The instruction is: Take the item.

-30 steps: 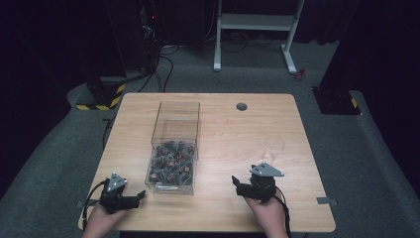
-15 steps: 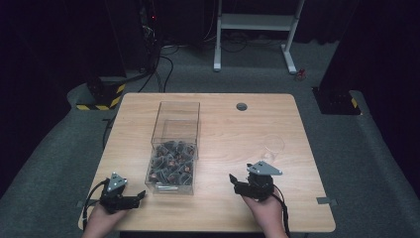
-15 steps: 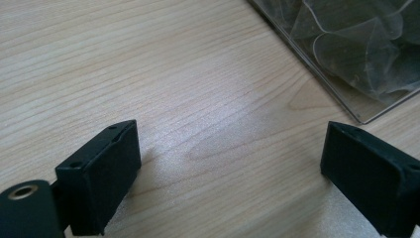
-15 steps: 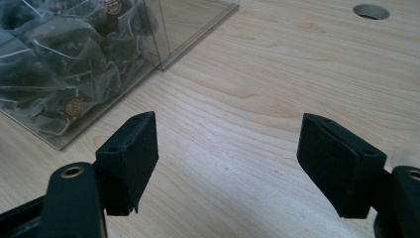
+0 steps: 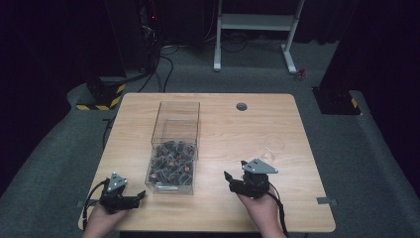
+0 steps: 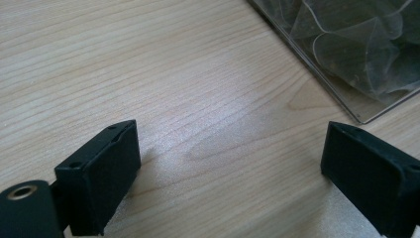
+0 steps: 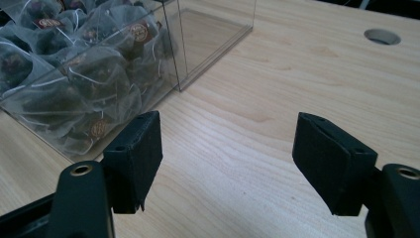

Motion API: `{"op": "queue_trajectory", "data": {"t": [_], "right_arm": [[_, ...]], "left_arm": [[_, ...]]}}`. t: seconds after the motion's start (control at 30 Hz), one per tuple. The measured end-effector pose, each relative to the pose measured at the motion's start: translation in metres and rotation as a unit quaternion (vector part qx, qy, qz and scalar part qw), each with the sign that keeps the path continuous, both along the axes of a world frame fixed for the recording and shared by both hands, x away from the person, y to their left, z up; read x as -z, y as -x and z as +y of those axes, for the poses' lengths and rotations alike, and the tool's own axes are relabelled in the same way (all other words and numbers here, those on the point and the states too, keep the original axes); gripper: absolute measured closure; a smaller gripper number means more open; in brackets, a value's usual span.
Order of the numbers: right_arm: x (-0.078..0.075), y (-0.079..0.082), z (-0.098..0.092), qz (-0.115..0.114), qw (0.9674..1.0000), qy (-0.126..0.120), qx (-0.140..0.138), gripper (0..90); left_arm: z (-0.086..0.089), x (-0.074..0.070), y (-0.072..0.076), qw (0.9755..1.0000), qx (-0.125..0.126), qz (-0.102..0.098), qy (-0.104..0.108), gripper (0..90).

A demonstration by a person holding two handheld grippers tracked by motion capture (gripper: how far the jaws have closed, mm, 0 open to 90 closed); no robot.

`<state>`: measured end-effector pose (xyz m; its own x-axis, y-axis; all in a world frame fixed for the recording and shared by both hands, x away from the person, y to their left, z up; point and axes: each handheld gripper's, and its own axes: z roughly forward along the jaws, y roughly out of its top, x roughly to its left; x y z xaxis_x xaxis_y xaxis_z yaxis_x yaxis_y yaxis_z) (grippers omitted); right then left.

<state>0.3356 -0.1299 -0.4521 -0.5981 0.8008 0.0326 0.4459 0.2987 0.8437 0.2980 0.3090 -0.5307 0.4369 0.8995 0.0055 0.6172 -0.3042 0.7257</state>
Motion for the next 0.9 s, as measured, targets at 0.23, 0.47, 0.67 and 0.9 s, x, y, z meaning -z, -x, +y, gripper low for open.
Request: {"op": "queue_trajectory", "data": {"t": [0.23,0.47,0.67,0.9], "right_arm": [[-0.009,-0.001,0.01,-0.011,0.9998,0.001,-0.018,33.7],[-0.016,-0.004,0.021,-0.012,0.9995,0.001,-0.028,33.9],[-0.019,-0.005,0.031,-0.013,0.9991,0.001,-0.041,34.3],[-0.017,-0.006,0.041,-0.013,0.9987,0.001,-0.049,35.3]], "left_arm": [[0.0,0.0,0.0,1.0,-0.001,0.001,0.002,8.7],[0.0,0.0,0.0,1.0,-0.001,0.001,0.001,8.6],[0.0,0.0,0.0,1.0,0.0,0.001,0.002,8.6],[0.0,0.0,0.0,1.0,0.0,0.001,0.002,8.6]]}}
